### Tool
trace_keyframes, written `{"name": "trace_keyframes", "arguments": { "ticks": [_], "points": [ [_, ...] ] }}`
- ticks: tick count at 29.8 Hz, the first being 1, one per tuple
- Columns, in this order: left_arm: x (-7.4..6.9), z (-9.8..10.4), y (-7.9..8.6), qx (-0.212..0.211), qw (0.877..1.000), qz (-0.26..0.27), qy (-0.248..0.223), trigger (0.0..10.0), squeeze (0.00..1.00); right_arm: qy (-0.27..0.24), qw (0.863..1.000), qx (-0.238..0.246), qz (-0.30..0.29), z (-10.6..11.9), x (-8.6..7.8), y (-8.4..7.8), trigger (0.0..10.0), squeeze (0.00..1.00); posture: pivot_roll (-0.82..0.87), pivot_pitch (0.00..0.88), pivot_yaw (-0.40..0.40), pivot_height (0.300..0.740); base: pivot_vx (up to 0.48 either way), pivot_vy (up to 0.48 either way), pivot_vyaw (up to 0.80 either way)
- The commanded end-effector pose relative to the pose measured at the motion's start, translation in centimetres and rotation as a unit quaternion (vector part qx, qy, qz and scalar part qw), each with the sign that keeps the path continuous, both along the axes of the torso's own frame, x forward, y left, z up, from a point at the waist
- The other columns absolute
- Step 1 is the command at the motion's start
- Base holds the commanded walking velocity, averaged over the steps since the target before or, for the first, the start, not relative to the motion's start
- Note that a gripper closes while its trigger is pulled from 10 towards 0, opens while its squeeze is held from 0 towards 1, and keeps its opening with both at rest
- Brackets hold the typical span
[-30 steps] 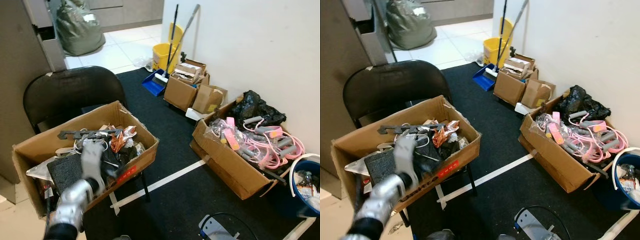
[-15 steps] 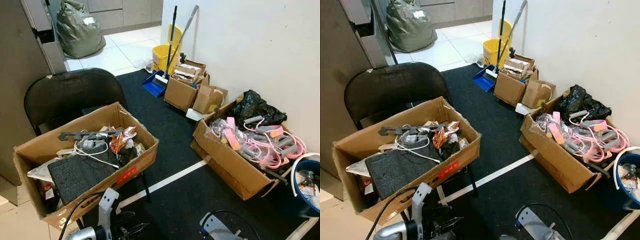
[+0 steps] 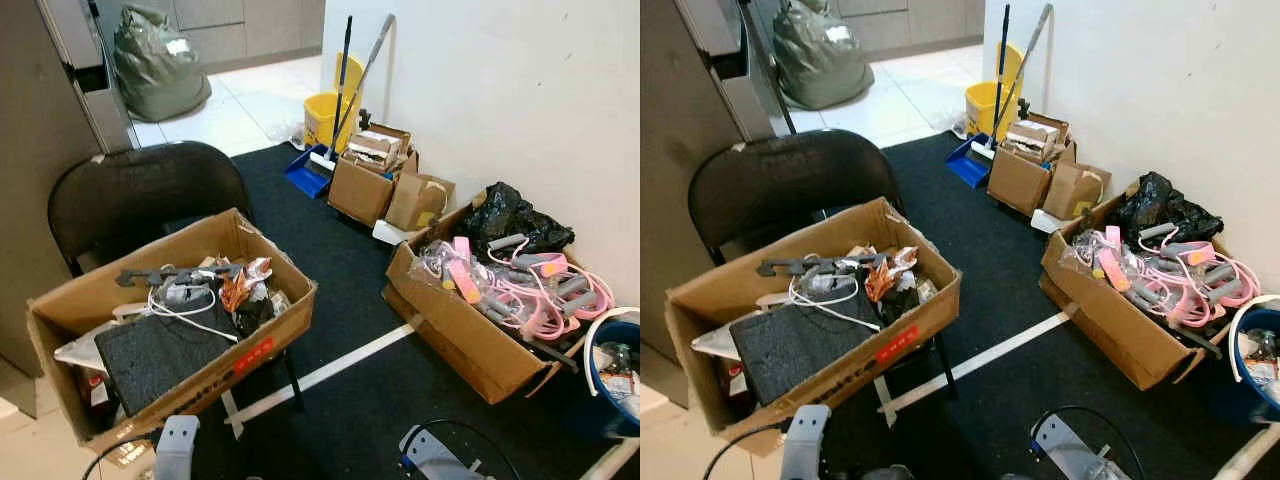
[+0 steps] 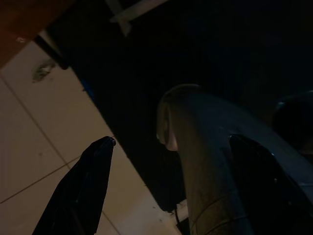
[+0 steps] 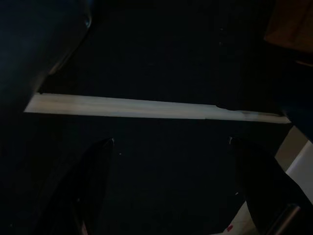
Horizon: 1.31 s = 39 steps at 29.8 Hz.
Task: Picking trash to rubbish bin
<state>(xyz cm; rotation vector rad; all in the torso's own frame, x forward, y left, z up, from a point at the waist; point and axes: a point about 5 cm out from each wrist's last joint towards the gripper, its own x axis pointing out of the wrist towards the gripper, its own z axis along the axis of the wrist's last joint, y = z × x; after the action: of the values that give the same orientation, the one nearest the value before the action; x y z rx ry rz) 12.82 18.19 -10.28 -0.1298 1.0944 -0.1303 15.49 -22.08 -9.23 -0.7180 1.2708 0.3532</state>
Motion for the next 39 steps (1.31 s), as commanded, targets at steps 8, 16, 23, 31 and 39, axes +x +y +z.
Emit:
{"name": "trace_keyframes", "arguments": {
  "ticks": [8, 16, 23, 31, 39],
  "points": [
    [-6.7, -2.0, 0.1, 0.084, 0.986, -0.002, 0.142, 10.0, 0.00, 0.001, 1.000, -0.011, -0.001, 0.3, 0.1, -1.0, 10.0, 0.00, 0.04, 0.051, -0.013, 0.740, 0.000, 0.000, 0.00],
    [-6.3, -1.8, 1.8, 0.128, 0.981, 0.046, 0.135, 10.0, 0.00, 0.001, 1.000, -0.015, -0.001, 0.3, 0.0, -1.1, 10.0, 0.00, 0.03, 0.045, -0.022, 0.740, 0.000, 0.000, 0.00],
    [-4.6, -1.4, 2.1, 0.142, 0.983, 0.045, 0.107, 10.0, 0.00, 0.003, 1.000, -0.017, 0.002, 0.3, 0.1, -1.1, 10.0, 0.00, 0.01, 0.033, -0.013, 0.740, 0.000, 0.000, -0.69],
    [-4.6, -1.4, 1.9, 0.150, 0.982, 0.033, 0.109, 10.0, 0.00, 0.005, 1.000, -0.023, 0.001, 0.5, 0.0, -1.9, 10.0, 0.00, 0.00, 0.021, -0.012, 0.740, 0.000, 0.000, -0.80],
    [-4.5, -1.3, 2.4, 0.173, 0.979, 0.028, 0.102, 10.0, 0.00, 0.006, 1.000, -0.027, 0.002, 0.5, 0.0, -2.1, 10.0, 0.00, 0.00, 0.018, -0.016, 0.740, 0.000, 0.000, -0.80]
  ]
}}
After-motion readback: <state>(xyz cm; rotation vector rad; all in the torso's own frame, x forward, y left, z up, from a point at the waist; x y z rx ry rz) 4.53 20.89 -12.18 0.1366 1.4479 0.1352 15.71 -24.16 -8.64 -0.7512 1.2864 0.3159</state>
